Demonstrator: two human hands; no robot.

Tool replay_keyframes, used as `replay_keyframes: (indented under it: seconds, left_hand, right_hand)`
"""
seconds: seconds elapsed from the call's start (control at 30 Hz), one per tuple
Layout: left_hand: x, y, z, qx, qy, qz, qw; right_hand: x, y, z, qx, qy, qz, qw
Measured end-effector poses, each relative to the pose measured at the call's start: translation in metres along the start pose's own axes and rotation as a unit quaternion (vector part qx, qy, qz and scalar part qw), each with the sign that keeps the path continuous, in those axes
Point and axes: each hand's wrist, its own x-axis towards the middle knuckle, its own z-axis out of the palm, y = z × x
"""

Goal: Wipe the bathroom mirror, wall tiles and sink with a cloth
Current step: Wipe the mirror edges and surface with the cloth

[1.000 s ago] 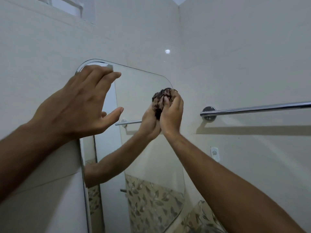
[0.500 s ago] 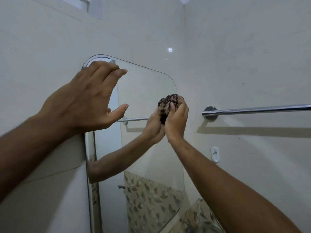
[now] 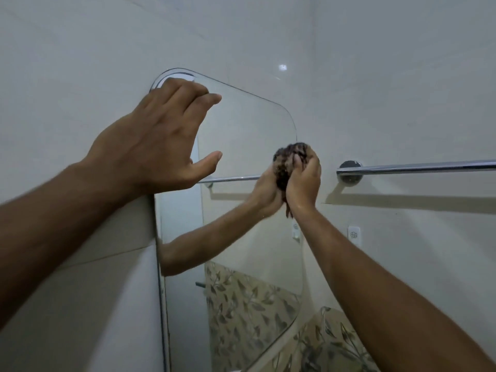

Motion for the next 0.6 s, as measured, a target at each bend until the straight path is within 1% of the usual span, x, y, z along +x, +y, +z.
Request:
replay_keyframes:
  seconds: [0.13,0.23,0.37,0.47,0.53,0.6]
  left_hand:
    - [0.000,-0.001,0.000,-0.002,-0.005,-0.003,1.000]
    - [0.001,0.001,0.000,-0.003,-0.009,-0.001,1.000]
    - [0.000,0.001,-0.004,-0.024,-0.011,-0.013,1.000]
    - [0.000,0.003,-0.007,-0.073,-0.001,-0.036,0.997]
    - [0.000,0.003,-0.008,-0.109,0.008,-0.051,0.993]
    - [0.000,0.002,-0.009,-0.139,0.015,-0.064,0.988]
  right_hand:
    - [-0.053,0.037,-0.018,-0.014,0.014,0.014,1.000]
    - [-0.046,0.023,-0.013,-0.020,0.013,-0.002,1.000]
    - [-0.025,-0.034,0.009,-0.006,-0.019,-0.102,0.995]
    - [-0.044,-0.074,0.022,-0.004,-0.061,-0.180,0.982]
    - [-0.075,-0.089,0.023,-0.001,-0.106,-0.242,0.964]
    - [-0.107,-0.090,0.017,-0.008,-0.161,-0.332,0.930]
